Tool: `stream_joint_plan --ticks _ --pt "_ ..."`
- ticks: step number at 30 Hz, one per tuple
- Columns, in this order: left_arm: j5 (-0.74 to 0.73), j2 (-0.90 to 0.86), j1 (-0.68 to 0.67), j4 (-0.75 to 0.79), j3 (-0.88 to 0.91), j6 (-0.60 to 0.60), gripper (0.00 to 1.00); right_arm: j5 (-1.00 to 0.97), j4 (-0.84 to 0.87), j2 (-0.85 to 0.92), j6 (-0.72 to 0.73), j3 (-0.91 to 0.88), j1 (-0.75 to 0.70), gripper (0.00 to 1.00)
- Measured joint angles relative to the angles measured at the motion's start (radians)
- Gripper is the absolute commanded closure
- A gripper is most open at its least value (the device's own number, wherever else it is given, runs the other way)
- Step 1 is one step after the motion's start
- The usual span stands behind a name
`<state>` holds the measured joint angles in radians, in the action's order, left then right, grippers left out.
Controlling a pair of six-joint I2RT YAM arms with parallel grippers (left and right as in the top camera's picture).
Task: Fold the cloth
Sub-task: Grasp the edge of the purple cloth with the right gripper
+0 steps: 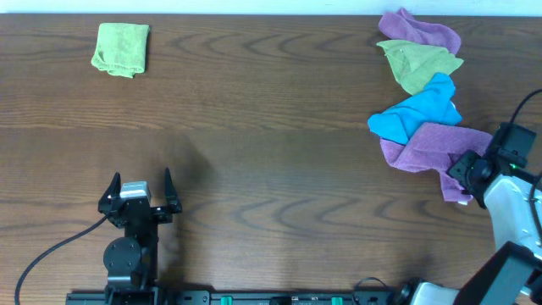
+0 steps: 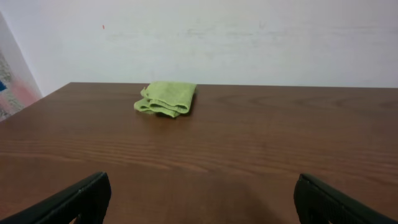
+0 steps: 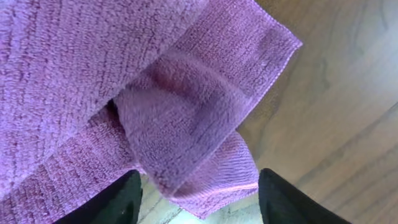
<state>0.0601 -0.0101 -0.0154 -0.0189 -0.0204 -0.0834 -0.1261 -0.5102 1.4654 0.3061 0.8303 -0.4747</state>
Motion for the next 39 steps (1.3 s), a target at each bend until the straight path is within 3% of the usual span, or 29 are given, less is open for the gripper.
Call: stream_joint_plan --ticks 6,12,13,15,16,25,39 --pt "0.0 0.0 0.0 0.0 0.0 0.0 0.04 0.083 -0.001 0.0 0.0 0.0 0.0 0.37" --pt "0.0 0.0 0.0 0.0 0.0 0.0 0.05 0.105 0.023 0.053 -0.004 0.0 0.0 0.48" --pt "0.0 0.0 0.0 0.0 0.0 0.0 0.05 0.108 0.026 0.066 -0.005 0.0 0.0 0.55" --pt "0.0 0.0 0.0 0.0 0.0 0.0 0.05 0.11 0.029 0.084 -0.005 0.0 0.0 0.88" --pt "0.0 0.0 0.0 0.0 0.0 0.0 0.05 0.111 0.031 0.086 -0.008 0.0 0.0 0.99" --pt "0.0 0.0 0.0 0.0 0.0 0.0 0.04 0.233 -0.034 0.066 -0.003 0.048 0.008 0.99" --pt "0.0 0.0 0.0 0.0 0.0 0.0 0.05 0.171 -0.551 -0.246 -0.082 0.623 0.275 0.99"
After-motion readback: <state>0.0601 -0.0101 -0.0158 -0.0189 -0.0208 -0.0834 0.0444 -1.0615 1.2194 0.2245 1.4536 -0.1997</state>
